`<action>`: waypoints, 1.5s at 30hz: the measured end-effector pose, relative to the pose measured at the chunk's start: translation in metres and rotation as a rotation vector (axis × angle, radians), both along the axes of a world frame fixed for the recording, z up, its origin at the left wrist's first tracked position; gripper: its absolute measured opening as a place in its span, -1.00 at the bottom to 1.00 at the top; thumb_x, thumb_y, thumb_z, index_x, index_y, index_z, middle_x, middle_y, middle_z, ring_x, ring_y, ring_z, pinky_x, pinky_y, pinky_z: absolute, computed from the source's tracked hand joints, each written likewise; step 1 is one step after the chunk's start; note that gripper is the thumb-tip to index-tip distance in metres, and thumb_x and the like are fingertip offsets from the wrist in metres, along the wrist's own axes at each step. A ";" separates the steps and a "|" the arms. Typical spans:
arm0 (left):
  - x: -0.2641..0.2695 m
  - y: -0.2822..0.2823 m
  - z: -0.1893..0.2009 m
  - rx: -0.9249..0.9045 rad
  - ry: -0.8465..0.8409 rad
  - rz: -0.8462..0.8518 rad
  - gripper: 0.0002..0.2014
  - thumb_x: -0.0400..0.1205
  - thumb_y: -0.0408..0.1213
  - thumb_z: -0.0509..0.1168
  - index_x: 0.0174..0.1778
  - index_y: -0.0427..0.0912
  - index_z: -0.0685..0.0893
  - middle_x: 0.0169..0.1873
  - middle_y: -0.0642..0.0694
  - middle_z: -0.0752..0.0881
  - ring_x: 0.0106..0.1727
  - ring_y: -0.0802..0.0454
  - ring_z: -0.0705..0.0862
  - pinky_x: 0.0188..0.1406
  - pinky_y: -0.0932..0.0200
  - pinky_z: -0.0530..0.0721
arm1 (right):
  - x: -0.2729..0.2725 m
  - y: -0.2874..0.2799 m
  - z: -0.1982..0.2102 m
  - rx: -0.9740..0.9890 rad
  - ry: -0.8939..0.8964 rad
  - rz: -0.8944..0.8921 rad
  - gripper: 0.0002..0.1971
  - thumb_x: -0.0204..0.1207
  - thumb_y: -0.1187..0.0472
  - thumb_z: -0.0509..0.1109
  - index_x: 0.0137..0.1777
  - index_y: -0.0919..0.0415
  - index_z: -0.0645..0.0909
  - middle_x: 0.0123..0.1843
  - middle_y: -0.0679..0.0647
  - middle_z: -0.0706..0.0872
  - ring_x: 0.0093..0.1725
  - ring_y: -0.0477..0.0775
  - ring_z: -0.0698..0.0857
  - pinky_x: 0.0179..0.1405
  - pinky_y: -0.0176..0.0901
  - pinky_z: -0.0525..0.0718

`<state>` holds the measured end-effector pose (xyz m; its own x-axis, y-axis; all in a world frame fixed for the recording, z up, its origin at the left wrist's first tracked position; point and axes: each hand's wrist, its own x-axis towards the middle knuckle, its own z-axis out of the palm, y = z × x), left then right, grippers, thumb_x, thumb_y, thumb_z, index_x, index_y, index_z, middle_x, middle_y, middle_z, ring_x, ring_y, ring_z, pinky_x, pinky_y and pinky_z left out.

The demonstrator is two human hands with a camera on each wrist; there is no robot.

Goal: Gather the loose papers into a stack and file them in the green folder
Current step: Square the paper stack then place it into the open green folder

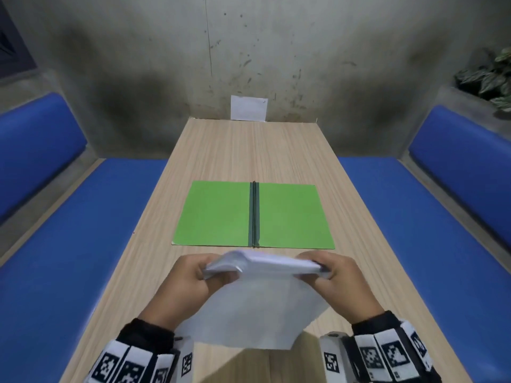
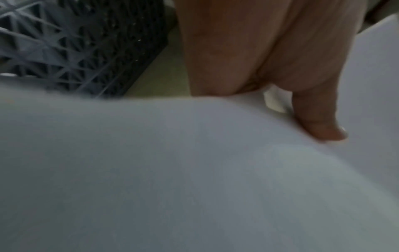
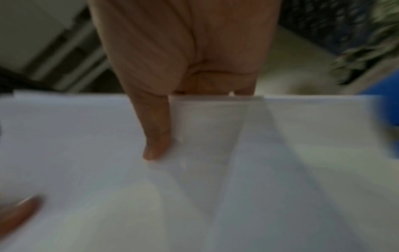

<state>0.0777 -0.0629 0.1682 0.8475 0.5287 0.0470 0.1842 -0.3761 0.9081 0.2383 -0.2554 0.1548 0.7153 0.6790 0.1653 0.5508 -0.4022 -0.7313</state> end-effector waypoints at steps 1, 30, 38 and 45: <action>-0.003 0.002 -0.002 -0.089 0.014 0.054 -0.71 0.46 -0.43 0.46 -0.55 -0.02 0.74 -0.63 0.10 0.69 -0.58 0.30 0.57 -0.57 0.49 0.45 | 0.006 -0.005 -0.002 0.014 -0.011 -0.093 -0.58 0.30 0.16 0.62 0.18 -0.05 0.71 0.02 -0.43 0.69 0.15 -0.23 0.65 0.18 -0.18 0.61; -0.003 -0.021 -0.075 -0.310 -0.285 0.390 -0.41 0.06 0.41 0.41 0.02 0.45 0.52 0.13 0.16 0.66 0.11 0.46 0.59 -0.04 0.33 0.56 | -0.018 -0.010 -0.051 0.545 0.615 -0.398 -0.09 -0.25 -0.68 0.31 -0.13 0.08 0.67 -0.18 0.04 0.73 -0.22 0.01 0.66 -0.33 -0.30 0.57; 0.017 -0.014 -0.066 -0.352 -0.325 0.629 -0.93 0.51 -0.22 0.40 -0.18 0.02 0.63 -0.11 0.14 0.66 0.04 0.03 0.60 -0.12 0.15 0.56 | -0.010 -0.005 -0.047 0.671 0.682 -0.492 -0.61 0.37 -0.17 0.45 -0.37 0.16 0.58 -0.55 -0.08 0.65 -0.47 -0.02 0.54 -0.55 -0.29 0.50; 0.024 -0.013 -0.062 -0.360 -0.316 0.646 -0.61 0.55 -0.36 0.34 0.28 -0.03 0.47 0.10 0.11 0.52 0.16 0.27 0.46 0.25 0.14 0.33 | -0.004 -0.005 -0.046 0.616 0.620 -0.515 -0.78 0.54 0.29 0.39 -0.35 0.16 0.57 -0.28 -0.02 0.63 -0.34 -0.02 0.53 -0.41 -0.18 0.45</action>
<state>0.1017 -0.0758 0.1059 0.3444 0.9382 -0.0327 -0.0207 0.0424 0.9989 0.2344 -0.2600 0.1088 0.9756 0.1858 -0.1169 -0.1301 0.0603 -0.9897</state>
